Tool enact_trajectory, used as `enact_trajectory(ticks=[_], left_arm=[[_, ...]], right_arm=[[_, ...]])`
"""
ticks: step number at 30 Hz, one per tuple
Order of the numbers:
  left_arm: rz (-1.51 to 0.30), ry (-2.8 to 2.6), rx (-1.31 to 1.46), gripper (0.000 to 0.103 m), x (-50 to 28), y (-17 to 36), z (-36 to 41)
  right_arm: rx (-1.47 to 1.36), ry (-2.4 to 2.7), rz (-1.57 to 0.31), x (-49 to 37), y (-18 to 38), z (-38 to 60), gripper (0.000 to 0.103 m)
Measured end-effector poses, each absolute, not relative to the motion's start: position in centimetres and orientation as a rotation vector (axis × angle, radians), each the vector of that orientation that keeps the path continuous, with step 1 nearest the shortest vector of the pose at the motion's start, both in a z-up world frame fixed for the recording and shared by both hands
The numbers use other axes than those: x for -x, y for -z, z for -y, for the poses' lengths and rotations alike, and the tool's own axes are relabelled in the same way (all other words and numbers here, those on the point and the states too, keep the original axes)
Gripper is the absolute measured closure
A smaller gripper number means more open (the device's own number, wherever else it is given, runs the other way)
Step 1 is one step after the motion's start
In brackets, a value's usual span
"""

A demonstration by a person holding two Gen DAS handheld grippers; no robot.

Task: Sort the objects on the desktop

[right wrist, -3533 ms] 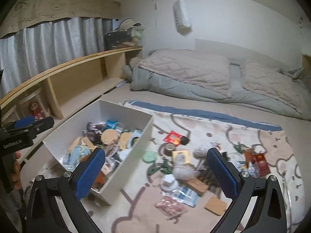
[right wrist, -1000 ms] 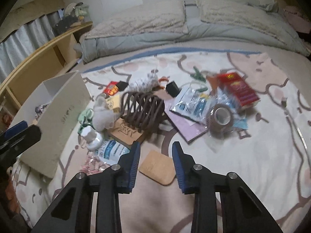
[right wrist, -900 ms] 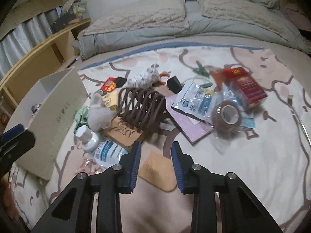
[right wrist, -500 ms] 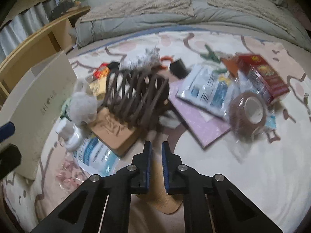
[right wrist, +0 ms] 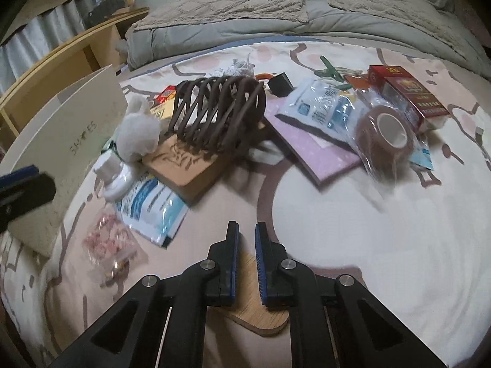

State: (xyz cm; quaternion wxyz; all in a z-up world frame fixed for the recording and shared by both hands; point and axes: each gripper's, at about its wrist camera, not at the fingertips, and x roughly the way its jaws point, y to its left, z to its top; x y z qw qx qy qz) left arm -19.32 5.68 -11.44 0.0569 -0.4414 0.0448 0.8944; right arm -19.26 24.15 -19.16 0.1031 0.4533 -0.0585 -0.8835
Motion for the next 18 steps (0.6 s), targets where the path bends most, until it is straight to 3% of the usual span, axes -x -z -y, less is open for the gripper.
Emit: enact_trajectory(ticks=[2, 10, 13, 18], left_arm=[[-0.124, -2.711, 1.357, 0.023, 19.4, 11.7, -5.4], [-0.108, -2.696, 1.459, 0.023, 19.7, 14.0, -4.8], [-0.115, -2.694, 1.497, 0.038, 19.9, 15.0, -4.8], [-0.1, -2.641, 1.519, 0.038, 20.4, 16.3, -5.5]], right_arm=[[-1.339, 2.611, 0.159, 18.7, 19.2, -24.2, 0.092], [-1.355, 2.632, 0.07, 16.1, 18.9, -23.9, 0.092], [-1.349, 2.631, 0.077, 15.0, 18.9, -24.2, 0.092], [-1.344, 2.628, 0.118, 13.6, 19.0, -24.6, 0.092]])
